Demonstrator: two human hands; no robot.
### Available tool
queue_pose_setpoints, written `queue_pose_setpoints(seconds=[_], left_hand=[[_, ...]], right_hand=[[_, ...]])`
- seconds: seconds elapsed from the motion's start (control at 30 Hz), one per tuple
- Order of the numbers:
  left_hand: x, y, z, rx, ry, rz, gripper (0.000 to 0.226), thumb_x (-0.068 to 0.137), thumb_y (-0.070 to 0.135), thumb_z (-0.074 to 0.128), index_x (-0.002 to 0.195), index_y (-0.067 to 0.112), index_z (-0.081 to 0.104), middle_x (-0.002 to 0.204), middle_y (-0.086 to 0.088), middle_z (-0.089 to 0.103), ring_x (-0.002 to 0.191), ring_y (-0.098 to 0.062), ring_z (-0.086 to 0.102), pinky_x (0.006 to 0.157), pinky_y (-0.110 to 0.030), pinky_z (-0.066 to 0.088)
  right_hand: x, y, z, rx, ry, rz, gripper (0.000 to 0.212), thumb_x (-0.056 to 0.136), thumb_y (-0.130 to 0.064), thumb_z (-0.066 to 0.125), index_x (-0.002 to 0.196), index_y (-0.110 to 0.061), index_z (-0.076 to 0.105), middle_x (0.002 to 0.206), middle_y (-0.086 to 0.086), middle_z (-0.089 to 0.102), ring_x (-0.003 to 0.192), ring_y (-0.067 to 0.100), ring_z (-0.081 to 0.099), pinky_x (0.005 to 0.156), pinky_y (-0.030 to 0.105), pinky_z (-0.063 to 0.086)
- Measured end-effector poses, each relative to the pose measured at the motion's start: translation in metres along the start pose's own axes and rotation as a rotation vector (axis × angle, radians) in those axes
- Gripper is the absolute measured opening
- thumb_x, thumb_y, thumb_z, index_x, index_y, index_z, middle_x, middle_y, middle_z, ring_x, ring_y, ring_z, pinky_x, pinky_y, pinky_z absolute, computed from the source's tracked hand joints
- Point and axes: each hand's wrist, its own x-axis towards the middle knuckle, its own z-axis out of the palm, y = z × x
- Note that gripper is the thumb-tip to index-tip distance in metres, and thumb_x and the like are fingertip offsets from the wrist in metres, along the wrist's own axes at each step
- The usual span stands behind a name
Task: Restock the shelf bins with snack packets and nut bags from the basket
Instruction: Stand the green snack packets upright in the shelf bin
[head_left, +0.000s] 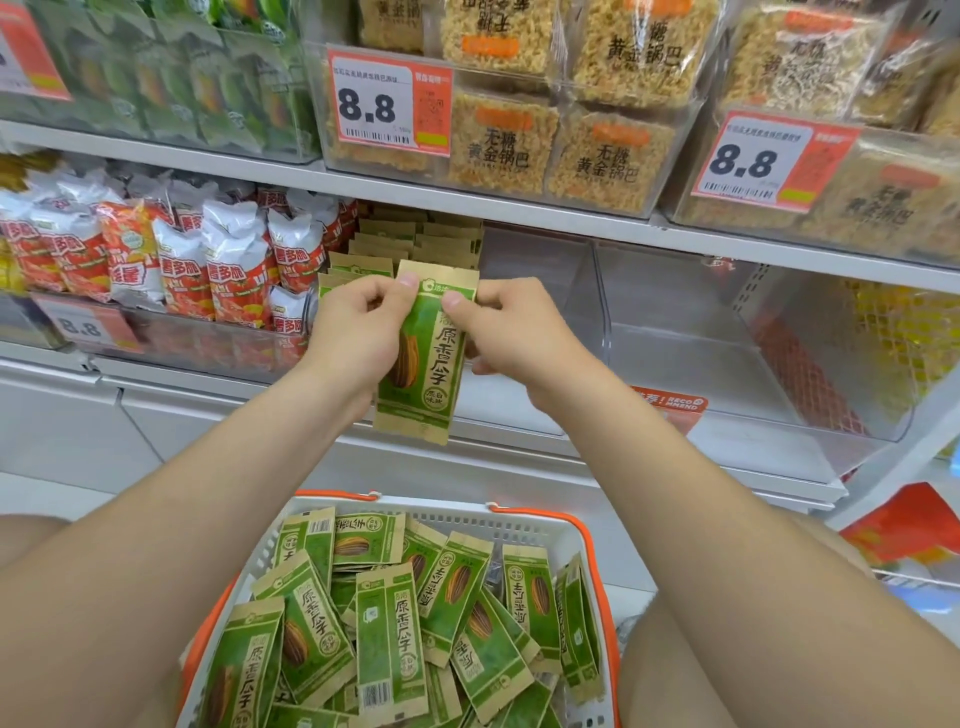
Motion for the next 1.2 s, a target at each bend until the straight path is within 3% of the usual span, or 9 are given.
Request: queue_pose_setpoints(seconds=[0.17,0.3,0.47,0.53,0.7,0.87,0.93,1.03,1.2], left_hand=[[0.010,0.005,-0.007,0.113,0.004,0.157,0.034,0.110,0.039,0.049,0.105,0.018,0.075,0.102,0.000,0.077,0.097,-0.017,0.073,0.083,-0.033,0.058],[0.016,-0.001,-0.019,0.504,0.098,0.239,0.016,0.105,0.014,0.053,0.103,0.016,0.069,0.109,0.004,0.068,0.100,-0.014,0.062,0.087,-0.032,0.047],[0.017,-0.010,-0.032,1.047,0.003,0.223,0.025,0.087,0.003,0.060,0.089,0.027,0.067,0.109,-0.007,0.070,0.102,-0.035,0.064,0.085,-0.049,0.057],[0.014,-0.012,-0.033,1.181,-0.026,0.229,0.022,0.086,0.004,0.062,0.099,0.020,0.072,0.114,-0.011,0.067,0.108,-0.039,0.060,0.084,-0.048,0.055],[0.010,-0.014,-0.031,1.301,-0.152,0.195,0.027,0.092,0.010,0.063,0.117,0.016,0.068,0.123,-0.015,0.056,0.115,-0.041,0.055,0.091,-0.051,0.052],[0.009,-0.013,-0.028,1.348,-0.183,0.194,0.030,0.095,0.014,0.064,0.124,0.016,0.064,0.126,-0.014,0.051,0.115,-0.039,0.054,0.091,-0.049,0.049],[0.009,-0.014,-0.028,1.364,-0.190,0.202,0.032,0.095,0.014,0.064,0.127,0.017,0.064,0.128,-0.014,0.050,0.116,-0.039,0.055,0.091,-0.049,0.049],[0.009,-0.015,-0.028,1.356,-0.200,0.206,0.032,0.096,0.016,0.064,0.128,0.018,0.064,0.128,-0.013,0.048,0.114,-0.038,0.056,0.089,-0.048,0.049],[0.006,-0.015,-0.029,1.327,-0.191,0.210,0.024,0.095,0.025,0.066,0.117,0.016,0.060,0.122,-0.013,0.047,0.108,-0.038,0.056,0.083,-0.047,0.049]], right_hand=[[0.010,-0.001,-0.014,-0.168,0.311,-0.390,0.028,0.101,-0.027,0.063,0.087,-0.008,0.077,0.065,0.007,0.066,0.061,0.011,0.057,0.064,0.026,0.047],[0.013,-0.006,-0.017,-0.182,0.463,-0.576,0.021,0.103,-0.023,0.062,0.109,-0.022,0.081,0.071,-0.006,0.070,0.067,0.009,0.058,0.063,0.025,0.042],[0.033,0.018,0.004,-0.328,0.275,-0.374,0.026,0.101,-0.023,0.063,0.083,-0.007,0.074,0.067,0.003,0.068,0.068,0.022,0.059,0.069,0.033,0.046],[0.038,0.024,0.014,-0.353,0.210,-0.288,0.033,0.100,-0.021,0.064,0.071,-0.004,0.065,0.059,0.005,0.052,0.062,0.021,0.044,0.064,0.033,0.038],[0.046,0.030,0.030,-0.383,0.191,-0.129,0.045,0.102,-0.022,0.064,0.058,-0.018,0.055,0.058,-0.002,0.049,0.069,0.026,0.049,0.066,0.030,0.034],[0.057,0.035,0.036,-0.307,0.216,-0.098,0.031,0.097,-0.029,0.071,0.068,-0.019,0.067,0.066,-0.002,0.057,0.083,0.026,0.057,0.075,0.029,0.040],[0.058,0.035,0.039,-0.323,0.206,-0.078,0.017,0.093,-0.035,0.076,0.091,-0.018,0.076,0.084,0.000,0.066,0.097,0.026,0.062,0.081,0.032,0.047],[0.057,0.035,0.038,-0.351,0.230,-0.032,0.042,0.089,-0.040,0.079,0.124,-0.018,0.070,0.108,0.005,0.073,0.112,0.023,0.060,0.087,0.035,0.048],[0.043,0.034,0.030,-0.378,0.244,0.020,0.033,0.090,-0.030,0.073,0.118,-0.021,0.058,0.104,0.004,0.069,0.098,0.021,0.054,0.073,0.034,0.041]])
